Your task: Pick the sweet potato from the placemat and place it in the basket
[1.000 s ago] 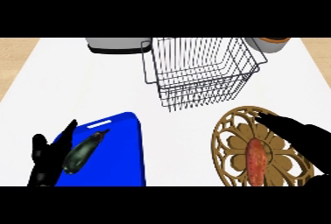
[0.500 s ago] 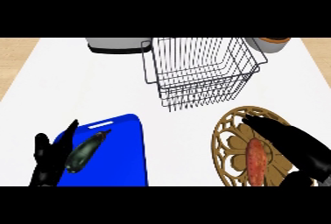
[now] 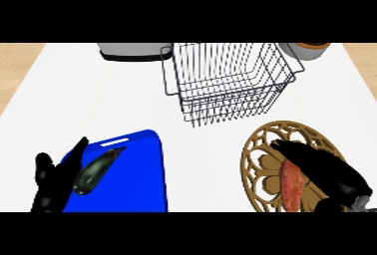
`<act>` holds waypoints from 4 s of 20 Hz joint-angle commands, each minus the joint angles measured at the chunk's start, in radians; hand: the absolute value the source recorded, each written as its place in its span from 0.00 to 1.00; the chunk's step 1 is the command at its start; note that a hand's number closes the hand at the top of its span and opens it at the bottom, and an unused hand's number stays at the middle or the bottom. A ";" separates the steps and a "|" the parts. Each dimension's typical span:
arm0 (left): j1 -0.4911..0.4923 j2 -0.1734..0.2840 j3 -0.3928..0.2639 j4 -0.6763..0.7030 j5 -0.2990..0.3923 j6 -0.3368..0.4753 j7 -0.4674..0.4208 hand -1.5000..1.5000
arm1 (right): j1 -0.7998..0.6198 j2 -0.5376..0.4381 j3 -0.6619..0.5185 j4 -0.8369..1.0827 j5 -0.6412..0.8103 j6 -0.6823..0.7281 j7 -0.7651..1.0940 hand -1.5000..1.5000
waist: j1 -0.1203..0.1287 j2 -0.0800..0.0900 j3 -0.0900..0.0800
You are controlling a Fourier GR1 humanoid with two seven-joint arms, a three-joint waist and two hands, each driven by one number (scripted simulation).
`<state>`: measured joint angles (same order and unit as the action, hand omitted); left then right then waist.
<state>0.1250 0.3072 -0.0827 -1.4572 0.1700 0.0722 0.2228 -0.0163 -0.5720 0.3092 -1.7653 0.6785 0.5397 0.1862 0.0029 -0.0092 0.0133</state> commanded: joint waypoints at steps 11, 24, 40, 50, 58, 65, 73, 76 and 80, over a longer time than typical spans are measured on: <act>-0.058 -0.042 0.035 0.108 -0.028 -0.009 0.035 0.50 | -0.033 0.084 -0.007 0.072 0.080 0.000 -0.028 0.00 | -0.005 0.011 -0.014; 0.038 -0.074 0.007 0.020 -0.073 -0.003 0.045 0.50 | 0.036 0.071 0.077 0.157 0.295 -0.228 -0.221 1.00 | -0.002 0.009 -0.013; -0.005 -0.062 0.016 0.018 -0.068 -0.031 0.057 0.50 | -0.124 0.569 0.599 0.061 0.402 -0.495 0.588 1.00 | 0.035 0.013 -0.011; 0.008 -0.071 0.026 0.040 -0.069 -0.037 0.048 0.50 | -0.420 0.571 0.568 -0.211 0.306 -0.871 0.859 1.00 | 0.022 0.009 -0.017; 0.015 -0.071 0.035 0.041 -0.062 -0.051 0.055 0.50 | -0.782 0.572 0.340 -0.140 0.292 -0.791 1.114 1.00 | 0.019 0.008 -0.017; 0.003 -0.078 0.028 0.036 -0.086 -0.036 0.065 0.50 | -1.035 0.572 0.138 0.038 0.182 -0.688 1.145 1.00 | 0.015 0.008 -0.016; 0.033 -0.094 0.025 0.007 -0.092 -0.042 0.046 0.50 | -1.132 0.572 -0.050 0.313 0.151 -0.708 0.967 1.00 | 0.016 0.012 -0.015; -0.024 -0.081 0.057 0.072 -0.076 -0.065 0.035 0.50 | -1.110 0.572 -0.072 0.393 0.123 -0.712 0.847 1.00 | 0.008 0.014 -0.014; -0.002 -0.060 0.060 -0.021 -0.073 -0.071 0.117 0.50 | -1.055 0.572 -0.120 0.416 0.092 -0.772 0.765 1.00 | 0.007 0.011 -0.013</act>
<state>0.1325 0.2508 -0.0124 -1.4909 0.0874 0.0210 0.2784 -1.0915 -0.0055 0.2265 -1.3979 0.7954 -0.1874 0.9914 0.0155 -0.0021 0.0100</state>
